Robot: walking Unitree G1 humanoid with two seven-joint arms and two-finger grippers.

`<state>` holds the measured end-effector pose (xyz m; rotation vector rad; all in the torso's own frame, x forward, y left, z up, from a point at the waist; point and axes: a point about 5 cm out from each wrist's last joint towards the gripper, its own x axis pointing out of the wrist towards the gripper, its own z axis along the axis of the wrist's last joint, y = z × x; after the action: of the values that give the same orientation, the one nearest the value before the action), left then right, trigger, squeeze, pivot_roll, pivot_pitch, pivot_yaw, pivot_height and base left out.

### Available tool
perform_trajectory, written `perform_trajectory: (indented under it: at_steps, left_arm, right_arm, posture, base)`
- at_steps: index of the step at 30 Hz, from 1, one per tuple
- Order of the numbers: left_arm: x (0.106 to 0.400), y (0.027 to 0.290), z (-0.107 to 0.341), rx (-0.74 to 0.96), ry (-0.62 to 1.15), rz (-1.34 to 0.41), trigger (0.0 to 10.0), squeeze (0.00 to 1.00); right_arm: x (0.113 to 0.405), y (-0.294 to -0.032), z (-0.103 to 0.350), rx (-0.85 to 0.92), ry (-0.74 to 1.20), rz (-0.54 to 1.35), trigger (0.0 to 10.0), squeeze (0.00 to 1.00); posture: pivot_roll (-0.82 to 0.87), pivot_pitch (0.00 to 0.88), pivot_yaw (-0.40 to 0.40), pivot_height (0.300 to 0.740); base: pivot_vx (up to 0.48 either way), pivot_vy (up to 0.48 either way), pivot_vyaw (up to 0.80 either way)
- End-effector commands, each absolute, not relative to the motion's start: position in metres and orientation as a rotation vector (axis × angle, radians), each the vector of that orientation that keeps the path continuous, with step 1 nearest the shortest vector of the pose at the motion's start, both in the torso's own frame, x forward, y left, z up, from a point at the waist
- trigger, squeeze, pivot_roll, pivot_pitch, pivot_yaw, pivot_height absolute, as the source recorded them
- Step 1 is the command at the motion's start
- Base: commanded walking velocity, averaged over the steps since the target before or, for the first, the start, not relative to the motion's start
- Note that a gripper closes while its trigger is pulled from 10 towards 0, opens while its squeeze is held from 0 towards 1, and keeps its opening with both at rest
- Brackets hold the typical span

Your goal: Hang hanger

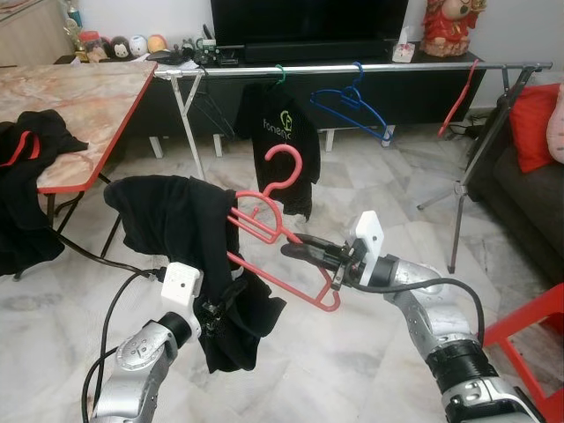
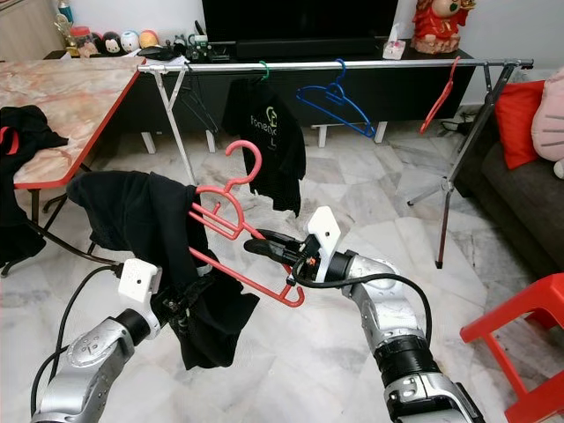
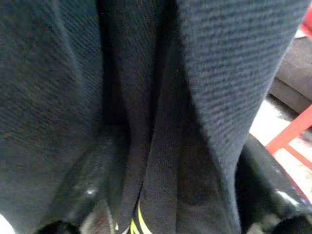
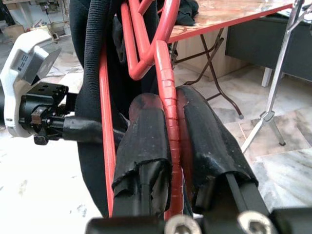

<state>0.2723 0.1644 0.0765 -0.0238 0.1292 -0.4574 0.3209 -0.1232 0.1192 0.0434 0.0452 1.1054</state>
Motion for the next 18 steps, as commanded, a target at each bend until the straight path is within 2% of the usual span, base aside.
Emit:
perform_trajectory:
  at_steps: [1, 18]
  left_arm:
    - [0.2752, 0.1640, 0.0802, -0.023, 0.111, -0.454, 0.0, 0.00]
    - [0.2754, 0.1607, 0.0812, -0.035, 0.102, -0.468, 0.0, 0.00]
  right_arm:
    - [0.3216, -0.1186, 0.1335, 0.041, -0.025, 1.132, 0.0, 0.00]
    - [0.3191, -0.1199, 0.1288, 0.017, -0.002, 1.134, 0.0, 0.00]
  posture:
    - [-0.06, 0.000, -0.008, 0.740]
    - [-0.06, 0.000, -0.007, 0.740]
  base:
    - [0.000, 0.000, 0.00]
    - [0.000, 0.000, 0.00]
